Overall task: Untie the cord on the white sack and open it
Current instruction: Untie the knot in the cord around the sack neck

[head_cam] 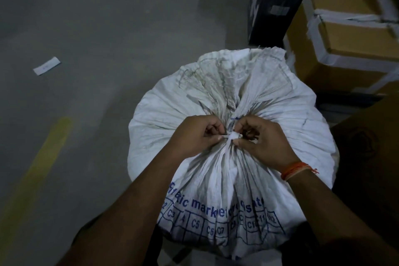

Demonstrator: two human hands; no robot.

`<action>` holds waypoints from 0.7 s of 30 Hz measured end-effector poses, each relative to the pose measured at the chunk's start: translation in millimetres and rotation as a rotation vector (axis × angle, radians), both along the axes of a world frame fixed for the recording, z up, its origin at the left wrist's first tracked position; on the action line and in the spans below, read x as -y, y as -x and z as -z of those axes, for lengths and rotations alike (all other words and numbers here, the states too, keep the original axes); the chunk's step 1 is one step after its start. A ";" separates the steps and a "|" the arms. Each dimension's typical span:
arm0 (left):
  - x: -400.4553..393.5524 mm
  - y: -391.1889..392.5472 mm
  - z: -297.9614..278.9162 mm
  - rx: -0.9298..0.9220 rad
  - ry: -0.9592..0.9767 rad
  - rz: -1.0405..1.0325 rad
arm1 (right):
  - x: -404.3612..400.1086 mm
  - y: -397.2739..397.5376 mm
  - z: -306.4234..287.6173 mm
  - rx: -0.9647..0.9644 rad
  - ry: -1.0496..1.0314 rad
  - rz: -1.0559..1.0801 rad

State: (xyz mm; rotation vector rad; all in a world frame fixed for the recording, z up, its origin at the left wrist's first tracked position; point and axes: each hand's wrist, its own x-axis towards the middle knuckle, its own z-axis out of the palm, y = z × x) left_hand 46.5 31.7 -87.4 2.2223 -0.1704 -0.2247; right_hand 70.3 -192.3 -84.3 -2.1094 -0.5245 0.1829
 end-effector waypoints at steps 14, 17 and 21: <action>17.6 -0.4 10.1 0.035 0.032 -0.132 | 3.6 -1.1 12.4 -0.034 -0.039 0.075; 20.1 -1.0 11.9 0.021 0.017 -0.146 | 3.4 -0.1 15.1 -0.028 -0.035 0.093; 19.9 -2.2 13.9 0.000 0.029 -0.170 | 2.3 0.8 14.9 -0.032 -0.036 0.095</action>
